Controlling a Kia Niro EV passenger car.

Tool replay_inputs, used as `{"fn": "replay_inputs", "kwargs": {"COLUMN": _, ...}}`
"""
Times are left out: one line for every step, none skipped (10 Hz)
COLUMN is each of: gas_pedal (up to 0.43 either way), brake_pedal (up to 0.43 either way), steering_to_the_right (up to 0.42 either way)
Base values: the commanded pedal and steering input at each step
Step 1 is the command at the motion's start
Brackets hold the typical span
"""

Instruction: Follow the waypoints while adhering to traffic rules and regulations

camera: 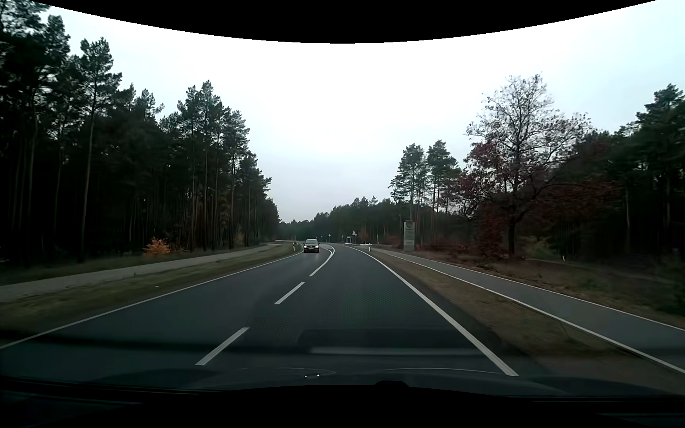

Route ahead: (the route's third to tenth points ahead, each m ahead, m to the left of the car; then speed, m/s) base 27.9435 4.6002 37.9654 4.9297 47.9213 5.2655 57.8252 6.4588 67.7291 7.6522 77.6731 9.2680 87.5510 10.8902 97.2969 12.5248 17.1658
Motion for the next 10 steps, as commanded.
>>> {"fn": "replay_inputs", "kwargs": {"gas_pedal": 0.157, "brake_pedal": 0.0, "steering_to_the_right": -0.006}}
{"fn": "replay_inputs", "kwargs": {"gas_pedal": 0.157, "brake_pedal": 0.0, "steering_to_the_right": -0.006}}
{"fn": "replay_inputs", "kwargs": {"gas_pedal": 0.157, "brake_pedal": 0.0, "steering_to_the_right": -0.006}}
{"fn": "replay_inputs", "kwargs": {"gas_pedal": 0.157, "brake_pedal": 0.0, "steering_to_the_right": -0.006}}
{"fn": "replay_inputs", "kwargs": {"gas_pedal": 0.157, "brake_pedal": 0.0, "steering_to_the_right": -0.006}}
{"fn": "replay_inputs", "kwargs": {"gas_pedal": 0.157, "brake_pedal": 0.0, "steering_to_the_right": -0.007}}
{"fn": "replay_inputs", "kwargs": {"gas_pedal": 0.157, "brake_pedal": 0.0, "steering_to_the_right": -0.006}}
{"fn": "replay_inputs", "kwargs": {"gas_pedal": 0.15, "brake_pedal": 0.0, "steering_to_the_right": -0.006}}
{"fn": "replay_inputs", "kwargs": {"gas_pedal": 0.15, "brake_pedal": 0.0, "steering_to_the_right": -0.006}}
{"fn": "replay_inputs", "kwargs": {"gas_pedal": 0.138, "brake_pedal": 0.0, "steering_to_the_right": -0.006}}
